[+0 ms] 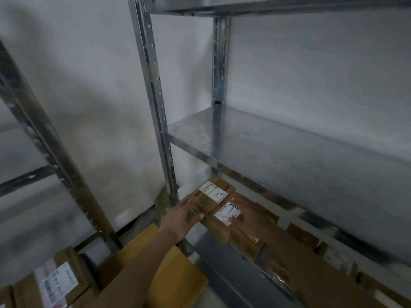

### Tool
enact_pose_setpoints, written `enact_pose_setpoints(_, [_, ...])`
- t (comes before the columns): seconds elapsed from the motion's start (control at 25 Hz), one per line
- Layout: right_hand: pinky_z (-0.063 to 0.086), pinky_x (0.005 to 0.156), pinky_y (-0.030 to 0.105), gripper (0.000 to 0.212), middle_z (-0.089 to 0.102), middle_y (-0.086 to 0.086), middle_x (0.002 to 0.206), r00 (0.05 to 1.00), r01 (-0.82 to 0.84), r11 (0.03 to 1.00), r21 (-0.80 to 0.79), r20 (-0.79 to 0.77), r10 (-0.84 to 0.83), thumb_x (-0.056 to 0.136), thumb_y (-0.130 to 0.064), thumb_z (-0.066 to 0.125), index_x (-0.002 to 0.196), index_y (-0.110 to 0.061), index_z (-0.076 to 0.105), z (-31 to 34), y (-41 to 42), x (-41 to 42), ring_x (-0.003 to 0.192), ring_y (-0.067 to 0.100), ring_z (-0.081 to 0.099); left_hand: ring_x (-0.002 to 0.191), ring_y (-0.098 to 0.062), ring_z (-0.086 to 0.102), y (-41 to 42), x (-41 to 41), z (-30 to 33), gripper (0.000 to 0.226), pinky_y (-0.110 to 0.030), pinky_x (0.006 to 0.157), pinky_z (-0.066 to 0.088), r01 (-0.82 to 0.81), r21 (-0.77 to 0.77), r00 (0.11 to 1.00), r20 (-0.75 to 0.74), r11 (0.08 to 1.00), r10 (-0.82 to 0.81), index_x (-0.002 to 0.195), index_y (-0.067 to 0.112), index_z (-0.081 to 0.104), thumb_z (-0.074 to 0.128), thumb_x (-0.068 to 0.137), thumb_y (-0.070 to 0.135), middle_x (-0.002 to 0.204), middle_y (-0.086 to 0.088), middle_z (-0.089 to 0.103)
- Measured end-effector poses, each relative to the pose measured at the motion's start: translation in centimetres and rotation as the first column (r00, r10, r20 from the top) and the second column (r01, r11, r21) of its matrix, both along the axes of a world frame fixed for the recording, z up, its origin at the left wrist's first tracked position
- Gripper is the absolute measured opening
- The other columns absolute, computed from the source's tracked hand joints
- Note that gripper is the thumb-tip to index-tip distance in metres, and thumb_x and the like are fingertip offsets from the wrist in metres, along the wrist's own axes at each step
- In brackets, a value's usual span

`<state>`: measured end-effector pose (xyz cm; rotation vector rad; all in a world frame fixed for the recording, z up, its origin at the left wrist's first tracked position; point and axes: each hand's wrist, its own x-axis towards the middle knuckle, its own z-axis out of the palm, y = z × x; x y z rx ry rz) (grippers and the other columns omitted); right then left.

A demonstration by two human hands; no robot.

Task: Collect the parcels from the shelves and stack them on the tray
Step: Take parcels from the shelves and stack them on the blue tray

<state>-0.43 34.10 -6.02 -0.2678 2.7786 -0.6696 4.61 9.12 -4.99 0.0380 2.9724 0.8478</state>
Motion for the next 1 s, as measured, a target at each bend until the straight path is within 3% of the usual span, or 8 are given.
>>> enact_pose_setpoints(0.08, [0.030, 0.117, 0.047, 0.076, 0.029, -0.007, 0.158, 1.000, -0.002, 1.000, 0.026, 0.001, 0.002, 0.088, -0.072, 0.048, 0.151, -0.036, 0.027, -0.3, -1.7, -0.2, 0.145, 0.021, 0.031, 0.142, -0.019, 0.035, -1.0, -1.5, -1.4, 0.062, -0.038, 0.111, 0.037, 0.027, 0.000, 1.000, 0.002, 1.000, -0.027, 0.152, 0.039, 0.026, 0.049, 0.096, 0.054, 0.162, 0.013, 0.016])
enact_pose_setpoints(0.16, [0.031, 0.114, 0.046, 0.064, 0.032, -0.006, 0.158, 1.000, -0.024, 0.999, 0.032, -0.014, 0.024, 0.096, -0.055, 0.054, 0.150, -0.033, 0.028, -1.1, -3.1, -1.0, 0.144, 0.020, 0.033, 0.138, -0.019, 0.042, -2.2, -3.2, -2.9, 0.061, -0.037, 0.109, 0.038, 0.051, 0.009, 0.999, 0.009, 0.999, -0.051, 0.152, 0.042, 0.023, 0.048, 0.097, 0.052, 0.162, 0.013, 0.015])
enact_pose_setpoints(0.36, [0.034, 0.110, 0.038, 0.056, 0.044, -0.002, 0.150, 0.998, -0.003, 1.000, 0.009, 0.057, 0.003, 0.099, -0.041, 0.055, 0.150, -0.025, 0.035, -4.0, -6.1, -3.6, 0.140, 0.021, 0.041, 0.122, -0.017, 0.057, -4.8, -7.9, -7.2, 0.062, -0.034, 0.106, 0.041, 0.090, 0.016, 0.993, 0.070, 0.996, -0.091, 0.152, 0.044, 0.023, 0.045, 0.096, 0.057, 0.163, 0.016, 0.007])
enact_pose_setpoints(0.48, [0.039, 0.105, 0.036, 0.056, 0.048, -0.002, 0.144, 0.996, 0.037, 0.999, -0.019, 0.081, -0.035, 0.097, -0.040, 0.058, 0.148, -0.027, 0.037, -6.2, -7.2, -5.3, 0.134, 0.020, 0.046, 0.131, -0.017, 0.050, -5.9, -10.7, -9.8, 0.064, -0.036, 0.109, 0.038, 0.108, 0.026, 0.988, 0.109, 0.994, -0.111, 0.153, 0.044, 0.020, 0.045, 0.096, 0.059, 0.163, 0.016, 0.003])
enact_pose_setpoints(0.6, [0.044, 0.106, 0.044, 0.057, 0.046, -0.007, 0.146, 0.995, 0.037, 0.999, -0.027, 0.092, -0.034, 0.096, -0.042, 0.058, 0.147, -0.033, 0.036, -8.1, -8.1, -7.3, 0.133, 0.019, 0.046, 0.132, -0.016, 0.049, -6.5, -13.5, -11.9, 0.065, -0.037, 0.110, 0.037, 0.150, 0.029, 0.980, 0.127, 0.988, -0.153, 0.153, 0.045, 0.019, 0.046, 0.095, 0.059, 0.163, 0.014, 0.003])
enact_pose_setpoints(0.76, [0.035, 0.116, 0.048, 0.063, 0.015, -0.017, 0.164, 0.998, 0.040, 0.999, 0.029, 0.037, -0.041, 0.100, -0.045, 0.054, 0.155, -0.041, 0.024, -10.5, -8.5, -8.9, 0.149, 0.014, 0.024, 0.116, -0.011, 0.060, -6.3, -16.5, -13.4, 0.065, -0.038, 0.111, 0.037, 0.184, 0.070, 0.973, 0.126, 0.980, -0.191, 0.152, 0.046, 0.017, 0.048, 0.096, 0.055, 0.164, 0.012, 0.003])
enact_pose_setpoints(0.88, [0.032, 0.118, 0.045, 0.061, 0.010, -0.022, 0.164, 0.998, 0.066, 0.996, 0.054, 0.013, -0.066, 0.100, -0.045, 0.053, 0.154, -0.042, 0.025, -11.4, -8.6, -9.8, 0.150, 0.010, 0.018, 0.139, -0.018, 0.040, -6.3, -18.9, -15.2, 0.066, -0.043, 0.113, 0.034, 0.224, 0.091, 0.968, 0.092, 0.970, -0.232, 0.152, 0.045, 0.017, 0.050, 0.095, 0.055, 0.164, 0.013, 0.003])
enact_pose_setpoints(1.0, [0.032, 0.119, 0.047, 0.059, 0.009, -0.022, 0.164, 0.996, 0.082, 0.996, 0.047, 0.017, -0.083, 0.100, -0.048, 0.051, 0.153, -0.044, 0.027, -12.1, -8.8, -10.5, 0.150, 0.010, 0.018, 0.147, -0.019, 0.025, -6.3, -20.8, -16.9, 0.070, -0.047, 0.114, 0.034, 0.272, 0.094, 0.958, 0.070, 0.958, -0.279, 0.153, 0.043, 0.016, 0.050, 0.093, 0.058, 0.163, 0.013, 0.002])
